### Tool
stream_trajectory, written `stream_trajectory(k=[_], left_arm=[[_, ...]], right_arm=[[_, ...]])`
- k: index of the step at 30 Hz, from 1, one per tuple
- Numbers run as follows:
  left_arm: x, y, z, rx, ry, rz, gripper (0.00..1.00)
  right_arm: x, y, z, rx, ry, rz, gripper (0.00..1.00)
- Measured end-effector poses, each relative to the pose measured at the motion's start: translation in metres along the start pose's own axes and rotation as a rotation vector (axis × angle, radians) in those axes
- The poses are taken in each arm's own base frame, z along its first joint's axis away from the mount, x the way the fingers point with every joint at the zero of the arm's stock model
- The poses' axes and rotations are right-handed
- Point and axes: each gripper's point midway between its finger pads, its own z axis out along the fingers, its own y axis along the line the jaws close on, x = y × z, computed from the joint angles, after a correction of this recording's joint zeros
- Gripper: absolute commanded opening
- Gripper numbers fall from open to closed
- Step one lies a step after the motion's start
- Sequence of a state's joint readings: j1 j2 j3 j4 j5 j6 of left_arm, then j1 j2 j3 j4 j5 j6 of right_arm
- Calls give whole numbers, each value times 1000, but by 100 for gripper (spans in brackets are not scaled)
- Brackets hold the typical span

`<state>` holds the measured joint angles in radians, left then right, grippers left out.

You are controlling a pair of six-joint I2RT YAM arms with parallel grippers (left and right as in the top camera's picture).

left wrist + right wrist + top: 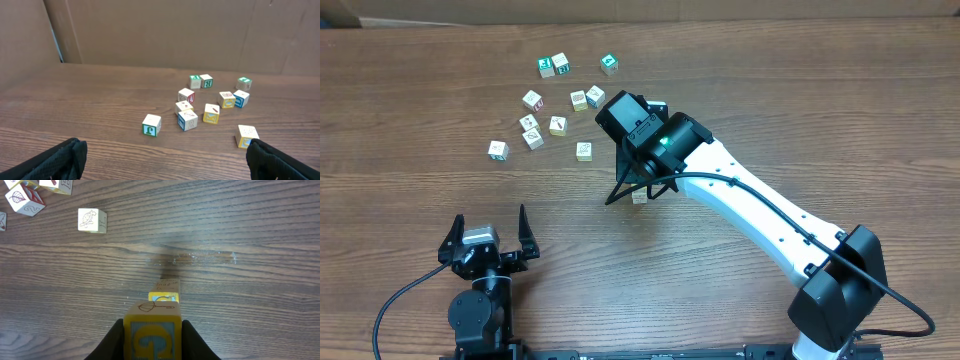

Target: Form a tower

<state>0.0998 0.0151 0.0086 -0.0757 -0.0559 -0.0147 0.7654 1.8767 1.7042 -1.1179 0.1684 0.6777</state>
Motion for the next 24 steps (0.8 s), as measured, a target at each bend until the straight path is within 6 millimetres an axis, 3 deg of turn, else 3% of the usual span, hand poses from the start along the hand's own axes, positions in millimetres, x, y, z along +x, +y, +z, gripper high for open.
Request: stream_trajectory(k=[12, 24], left_arm=[[0, 0, 0, 0, 0, 0, 100], [0, 0, 0, 0, 0, 0, 100]], right_arm=[[3, -3, 0, 12, 13, -2, 9], [10, -6, 14, 20, 23, -30, 8]])
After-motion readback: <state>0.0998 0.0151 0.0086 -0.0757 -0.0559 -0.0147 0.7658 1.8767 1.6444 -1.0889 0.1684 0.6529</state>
